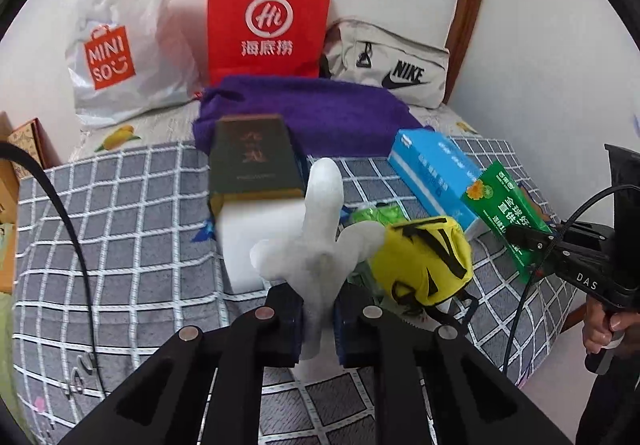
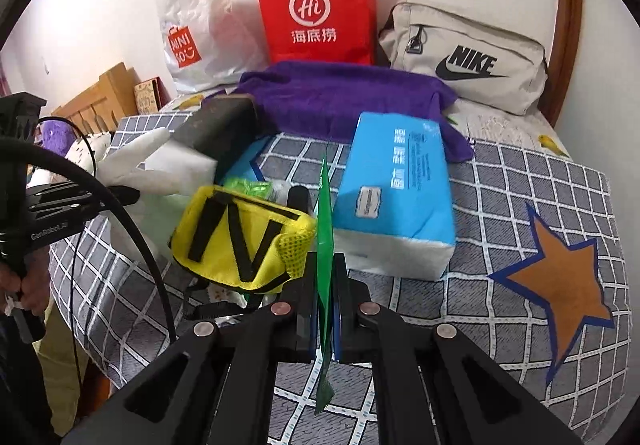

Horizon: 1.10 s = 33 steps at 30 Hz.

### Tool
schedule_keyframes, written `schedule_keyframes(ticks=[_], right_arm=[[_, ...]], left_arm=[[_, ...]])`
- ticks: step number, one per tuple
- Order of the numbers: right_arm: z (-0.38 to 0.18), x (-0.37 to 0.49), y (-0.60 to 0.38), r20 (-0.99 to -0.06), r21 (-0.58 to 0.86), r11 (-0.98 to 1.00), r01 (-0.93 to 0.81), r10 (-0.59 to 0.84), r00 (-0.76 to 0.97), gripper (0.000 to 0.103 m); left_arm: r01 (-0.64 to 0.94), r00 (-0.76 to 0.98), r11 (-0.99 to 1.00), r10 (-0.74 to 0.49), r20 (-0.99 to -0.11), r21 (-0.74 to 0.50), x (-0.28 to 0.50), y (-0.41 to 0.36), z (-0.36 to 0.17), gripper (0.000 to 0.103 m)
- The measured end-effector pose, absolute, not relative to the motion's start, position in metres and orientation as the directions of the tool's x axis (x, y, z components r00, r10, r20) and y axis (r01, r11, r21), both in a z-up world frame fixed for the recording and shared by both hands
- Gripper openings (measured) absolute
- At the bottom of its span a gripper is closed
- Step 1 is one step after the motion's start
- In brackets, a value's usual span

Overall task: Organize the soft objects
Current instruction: 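Carry the green packet and white glove onto the purple towel and release both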

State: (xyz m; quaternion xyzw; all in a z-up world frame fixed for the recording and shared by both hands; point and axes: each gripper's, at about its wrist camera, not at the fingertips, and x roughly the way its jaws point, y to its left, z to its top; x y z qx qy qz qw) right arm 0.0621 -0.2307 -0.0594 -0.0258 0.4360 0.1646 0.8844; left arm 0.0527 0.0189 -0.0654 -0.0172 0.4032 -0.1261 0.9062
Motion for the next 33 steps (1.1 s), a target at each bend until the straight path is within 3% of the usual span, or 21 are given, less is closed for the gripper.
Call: schedule_keyframes(ticks=[15, 33], right_arm=[[-0.026, 0.084, -0.233, -0.753, 0.109, 0.945, -0.308, 0.281, 0.595, 0.005], [-0.014, 0.204, -0.232, -0.759, 0.085, 0.958, -0.276, 0.241, 0.605, 0.005]], left_arm=[[0.170, 0.697, 0.981, -0.187, -0.692, -0.094, 0.060, 0.034, -0.023, 0.012], [0.052, 0.706, 0.996, -0.085, -0.703, -0.068, 0.152, 0.086, -0.001, 0.012]])
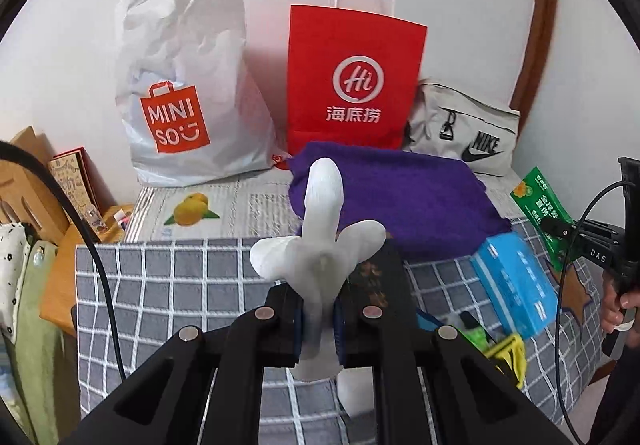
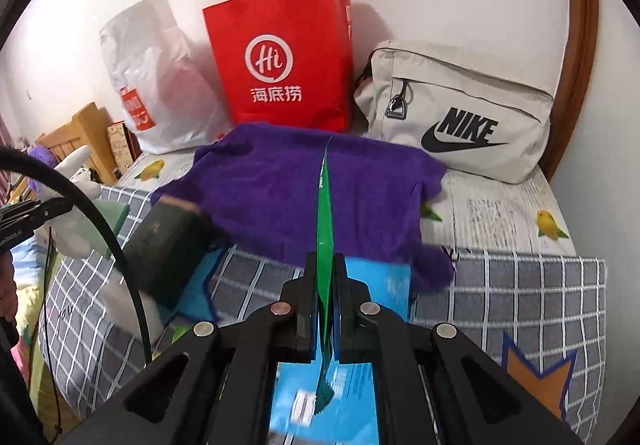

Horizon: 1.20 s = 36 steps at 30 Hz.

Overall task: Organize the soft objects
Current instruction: 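Carry the green packet and white glove onto the purple towel and release both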

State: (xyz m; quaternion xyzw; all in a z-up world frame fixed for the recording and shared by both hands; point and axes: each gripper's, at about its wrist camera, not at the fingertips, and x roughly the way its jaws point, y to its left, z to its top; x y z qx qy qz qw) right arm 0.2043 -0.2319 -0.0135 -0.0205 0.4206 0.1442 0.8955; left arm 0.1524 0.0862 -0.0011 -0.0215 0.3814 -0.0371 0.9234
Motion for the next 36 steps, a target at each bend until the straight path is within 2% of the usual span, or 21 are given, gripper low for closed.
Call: schedule_keyframes(ticks=[11, 26, 36], right_arm=[[-0.036, 0.276, -0.233, -0.792, 0.093, 0.968, -0.234, 0.214, 0.571, 0.005], [-0.095, 0.364, -0.227, -0.853, 0.127, 0.976, -0.177, 0.199, 0.482, 0.005], [-0.117, 0.386, -0.228, -0.886, 0.134, 0.979, -0.151, 0.186, 0.425, 0.005]], left_arm=[[0.066, 0.682, 0.996, -0.087, -0.727, -0.058, 0.217, 0.088, -0.008, 0.012], [0.094, 0.634, 0.995, -0.091, -0.768, -0.041, 0.292, 0.081, -0.032, 0.012], [0.135, 0.614, 0.985, -0.169, -0.771, -0.108, 0.315, 0.072, -0.036, 0.011]])
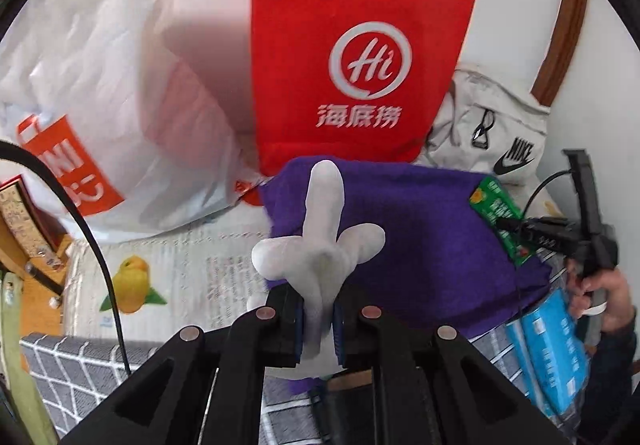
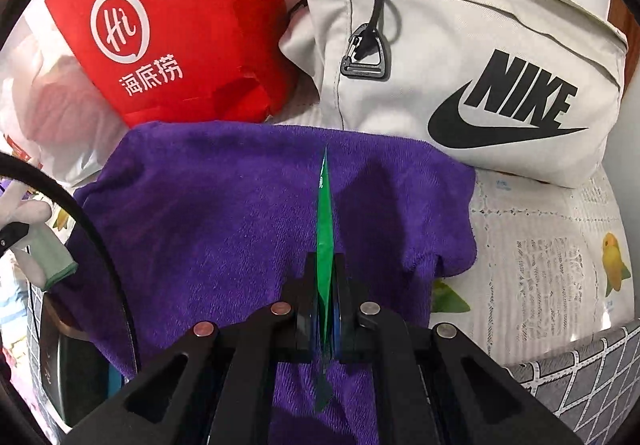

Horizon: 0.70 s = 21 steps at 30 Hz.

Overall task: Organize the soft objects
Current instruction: 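Carry the green packet and white glove onto the purple towel and release both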

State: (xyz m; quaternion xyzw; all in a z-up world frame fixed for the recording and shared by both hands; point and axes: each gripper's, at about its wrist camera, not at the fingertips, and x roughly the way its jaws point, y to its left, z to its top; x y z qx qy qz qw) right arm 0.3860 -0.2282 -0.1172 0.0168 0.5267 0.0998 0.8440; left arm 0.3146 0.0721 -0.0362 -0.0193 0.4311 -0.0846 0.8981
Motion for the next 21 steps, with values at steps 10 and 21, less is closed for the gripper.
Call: schedule_keyframes(ticks=[10, 21], right_arm=[[-0.130, 0.399, -0.224, -0.902, 0.143, 0.980, -0.139, 0.187, 0.389, 0.006], [-0.134, 0.401, -0.229, -0.907, 0.174, 0.977, -0.125, 0.208, 0.367, 0.009]], left_arm=[[0.231, 0.562, 0.959, -0.267, -0.783, -0.162, 0.359, 0.034, -0.043, 0.011], [0.214, 0.478, 0.965, -0.241, -0.845, -0.154, 0.406, 0.018, -0.087, 0.011]])
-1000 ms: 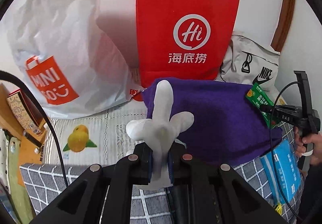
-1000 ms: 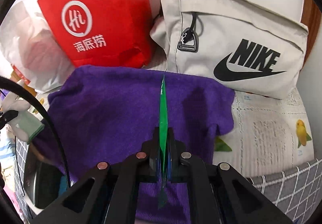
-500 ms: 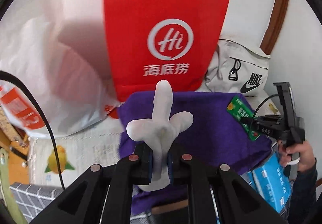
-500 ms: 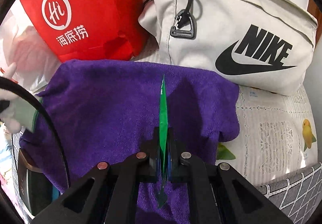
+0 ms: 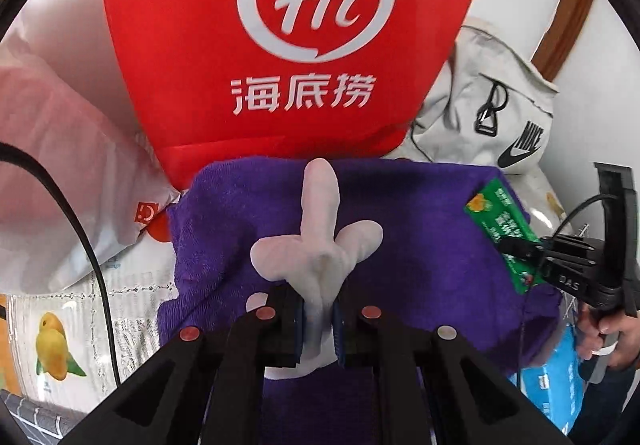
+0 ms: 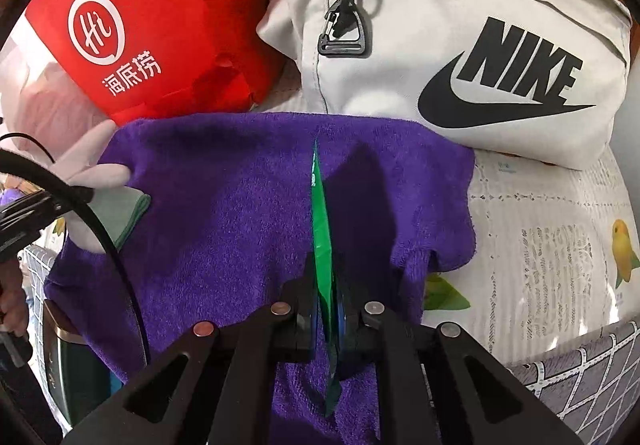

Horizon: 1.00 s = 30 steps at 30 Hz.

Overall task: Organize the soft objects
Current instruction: 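Carry the green packet and white glove onto the purple towel and release both, then withdraw both tools from the towel and move the left tool to the white sponge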

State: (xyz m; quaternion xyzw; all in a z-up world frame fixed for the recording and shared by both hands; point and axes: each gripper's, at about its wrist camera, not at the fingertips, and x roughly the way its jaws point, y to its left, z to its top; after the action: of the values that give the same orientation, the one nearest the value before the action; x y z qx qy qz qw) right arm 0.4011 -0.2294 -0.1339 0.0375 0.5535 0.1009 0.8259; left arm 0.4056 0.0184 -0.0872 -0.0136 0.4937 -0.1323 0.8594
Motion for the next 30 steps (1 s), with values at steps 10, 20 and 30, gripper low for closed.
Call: schedule_keyframes(ticks=[10, 20, 30], right_arm=[[-0.123, 0.392, -0.230, -0.894, 0.148, 0.976, -0.159, 0.201, 0.400, 0.034], [-0.097, 0.376, -0.242, -0.871, 0.125, 0.979, -0.159, 0.185, 0.455, 0.051], [-0.062, 0.340, -0.253, -0.847, 0.123, 0.978, -0.166, 0.190, 0.497, 0.051]], left_arm=[[0.225, 0.468, 0.962, -0.246, -0.849, -0.155, 0.412, 0.015, -0.091, 0.031], [0.235, 0.530, 0.968, -0.201, -0.824, -0.086, 0.402, 0.007, -0.058, 0.059], [0.216, 0.579, 0.975, -0.165, -0.799, -0.045, 0.364, 0.025, -0.024, 0.060]])
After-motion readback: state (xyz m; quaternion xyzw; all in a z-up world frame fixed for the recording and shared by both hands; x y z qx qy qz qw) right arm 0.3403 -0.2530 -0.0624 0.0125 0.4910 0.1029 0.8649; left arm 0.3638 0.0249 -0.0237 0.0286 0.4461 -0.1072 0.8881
